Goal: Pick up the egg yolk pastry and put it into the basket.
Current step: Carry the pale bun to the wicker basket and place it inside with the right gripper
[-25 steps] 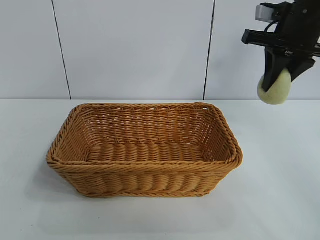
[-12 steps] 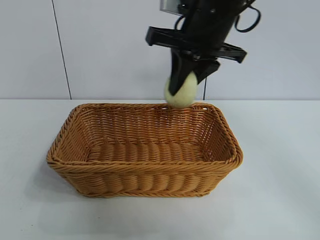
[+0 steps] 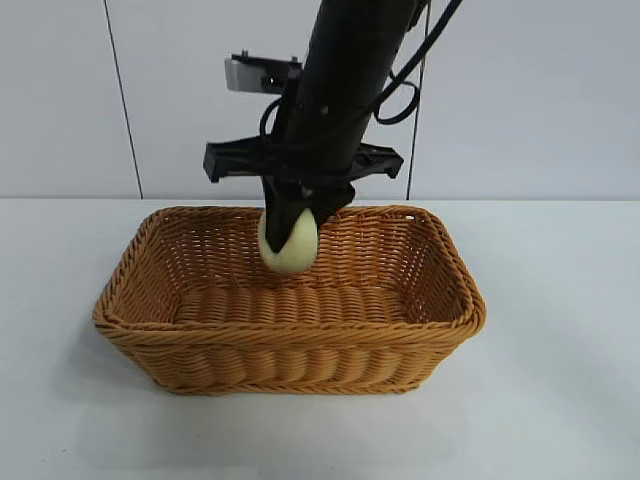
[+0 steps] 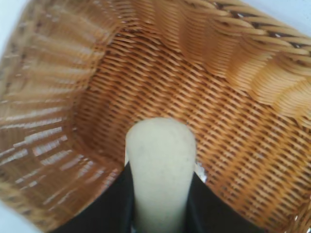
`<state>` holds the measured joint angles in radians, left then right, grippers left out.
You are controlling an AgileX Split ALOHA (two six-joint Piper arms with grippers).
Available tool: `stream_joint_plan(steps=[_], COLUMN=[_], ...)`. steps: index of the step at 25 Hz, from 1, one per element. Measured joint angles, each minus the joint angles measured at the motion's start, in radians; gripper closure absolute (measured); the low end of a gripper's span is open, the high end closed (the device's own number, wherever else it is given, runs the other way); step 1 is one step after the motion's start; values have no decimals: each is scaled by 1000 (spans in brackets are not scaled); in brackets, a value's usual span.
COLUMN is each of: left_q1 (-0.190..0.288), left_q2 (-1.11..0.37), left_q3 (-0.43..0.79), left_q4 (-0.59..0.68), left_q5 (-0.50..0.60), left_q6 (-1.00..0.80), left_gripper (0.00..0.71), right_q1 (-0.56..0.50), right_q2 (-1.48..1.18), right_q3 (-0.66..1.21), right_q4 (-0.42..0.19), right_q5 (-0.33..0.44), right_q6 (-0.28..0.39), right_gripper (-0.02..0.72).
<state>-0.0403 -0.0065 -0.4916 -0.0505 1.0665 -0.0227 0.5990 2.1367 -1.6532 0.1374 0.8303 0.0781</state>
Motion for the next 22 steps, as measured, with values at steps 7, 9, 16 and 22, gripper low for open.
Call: stream_joint_plan(steps=[7, 9, 16, 22], left_q1=[0, 0, 0, 0], left_q2=[0, 0, 0, 0], left_q3=[0, 0, 0, 0], left_q4=[0, 0, 0, 0], left_q5=[0, 0, 0, 0], left_q6=[0, 0, 0, 0], left_gripper=[78, 78, 79, 79], right_q1=[0, 0, 0, 0], right_q2=[74, 73, 73, 70], right_q3=[0, 0, -110, -331], right_q4=[0, 11, 15, -53], right_q5=[-18, -18, 99, 277], right_q6=[8, 8, 8, 16], right_gripper=[552, 489, 156, 136])
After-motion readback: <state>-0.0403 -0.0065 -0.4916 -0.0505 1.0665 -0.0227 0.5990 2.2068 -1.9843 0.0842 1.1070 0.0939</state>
